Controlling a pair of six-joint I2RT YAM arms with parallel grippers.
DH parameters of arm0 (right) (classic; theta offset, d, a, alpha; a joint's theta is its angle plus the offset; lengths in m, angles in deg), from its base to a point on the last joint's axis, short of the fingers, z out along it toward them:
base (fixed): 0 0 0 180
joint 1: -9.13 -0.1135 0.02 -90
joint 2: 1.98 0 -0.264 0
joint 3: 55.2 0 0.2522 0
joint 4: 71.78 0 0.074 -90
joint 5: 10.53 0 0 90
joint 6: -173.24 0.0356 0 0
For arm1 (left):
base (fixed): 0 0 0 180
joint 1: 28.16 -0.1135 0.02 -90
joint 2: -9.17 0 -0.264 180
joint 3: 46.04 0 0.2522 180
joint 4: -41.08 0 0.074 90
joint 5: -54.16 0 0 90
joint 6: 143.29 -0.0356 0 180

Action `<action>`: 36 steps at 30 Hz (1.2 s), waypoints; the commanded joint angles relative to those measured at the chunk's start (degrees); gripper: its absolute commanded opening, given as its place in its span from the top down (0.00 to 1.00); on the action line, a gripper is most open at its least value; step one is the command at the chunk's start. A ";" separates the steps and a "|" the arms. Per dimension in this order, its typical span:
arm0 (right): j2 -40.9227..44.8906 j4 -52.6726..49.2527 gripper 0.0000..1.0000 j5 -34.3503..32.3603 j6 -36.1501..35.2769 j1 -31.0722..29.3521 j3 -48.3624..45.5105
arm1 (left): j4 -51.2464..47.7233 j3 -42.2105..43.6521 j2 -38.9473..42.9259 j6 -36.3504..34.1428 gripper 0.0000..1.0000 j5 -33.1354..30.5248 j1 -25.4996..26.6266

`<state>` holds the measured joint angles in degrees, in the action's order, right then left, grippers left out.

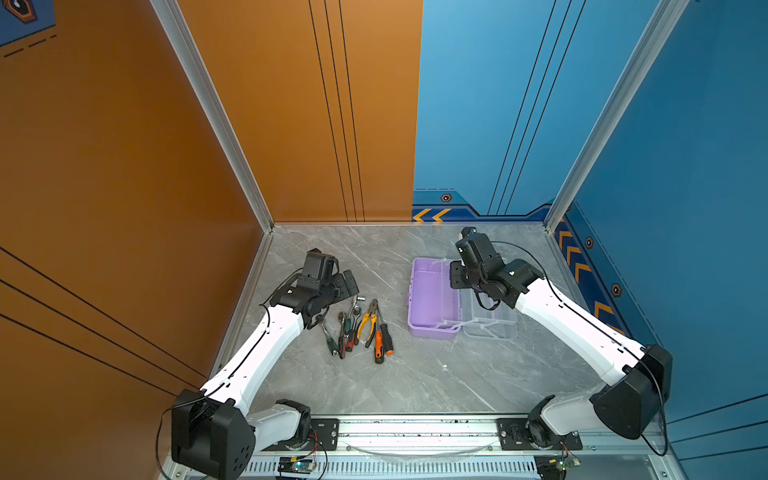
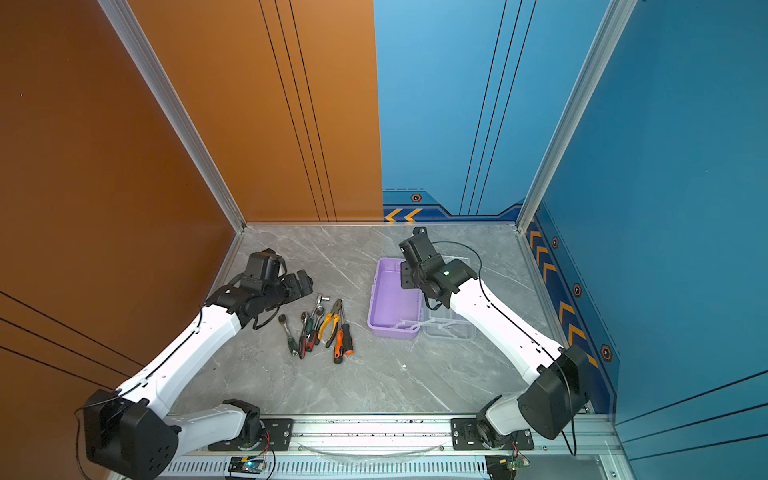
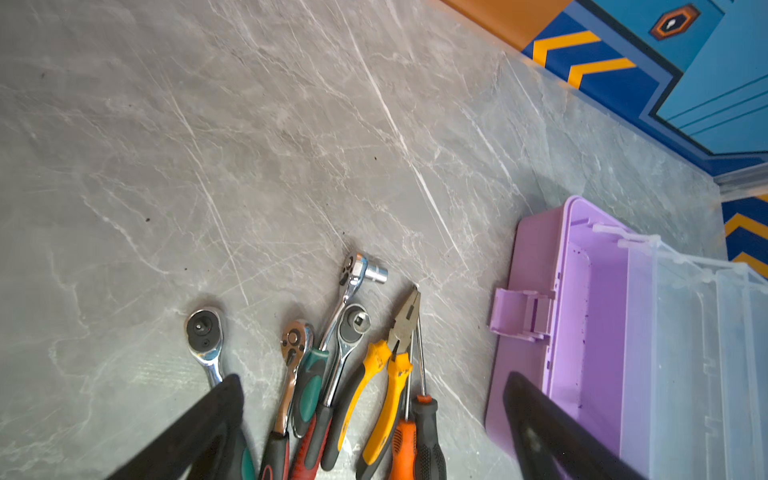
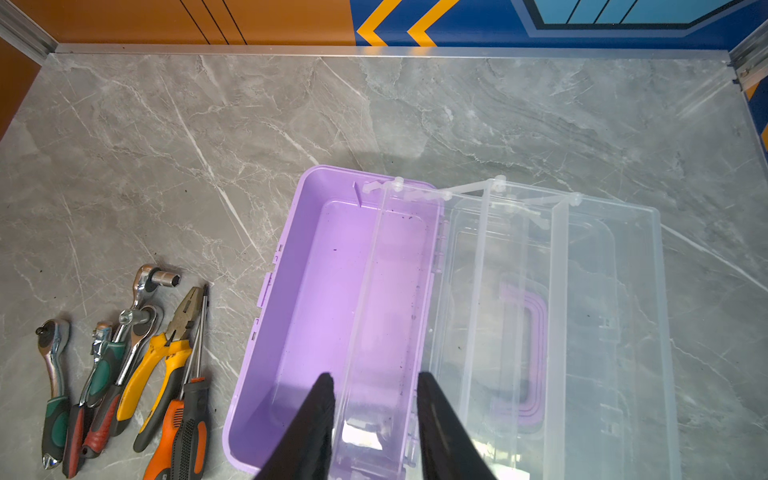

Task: Pack the tool kit
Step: 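Release the lid handle and move both grippers toward the tools, then grasp the green-handled ratchet head with the left gripper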

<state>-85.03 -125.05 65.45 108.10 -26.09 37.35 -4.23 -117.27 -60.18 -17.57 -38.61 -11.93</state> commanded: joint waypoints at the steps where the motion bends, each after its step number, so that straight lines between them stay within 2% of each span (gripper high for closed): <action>1: -1.07 -0.13 0.64 -2.06 0.58 -0.26 0.42 | -4.22 0.86 -0.13 -1.52 0.02 -0.24 0.50; 6: -2.09 3.96 0.64 0.72 1.57 -0.53 -3.26 | -4.31 3.05 3.40 -2.05 0.01 -6.13 1.13; 14: -6.41 5.93 0.66 4.08 1.33 -1.34 -3.82 | -7.46 6.74 6.06 -0.79 0.12 -11.22 -0.25; 15: -6.89 5.92 0.67 4.48 1.33 -1.34 -3.52 | -7.74 7.65 6.12 -0.37 0.17 -11.45 -0.77; 22: -8.59 5.93 0.68 5.72 0.93 -1.68 -1.41 | -4.63 14.50 2.86 1.37 0.36 -9.54 -5.44; 36: -9.47 5.93 0.69 6.10 0.19 -1.43 0.12 | 5.43 15.75 -9.80 0.28 0.51 -7.25 -6.57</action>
<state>-93.70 -119.39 70.94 108.69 -27.32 35.97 -1.37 -102.02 -68.00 -16.49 -47.04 -18.05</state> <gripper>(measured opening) 0.315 0.490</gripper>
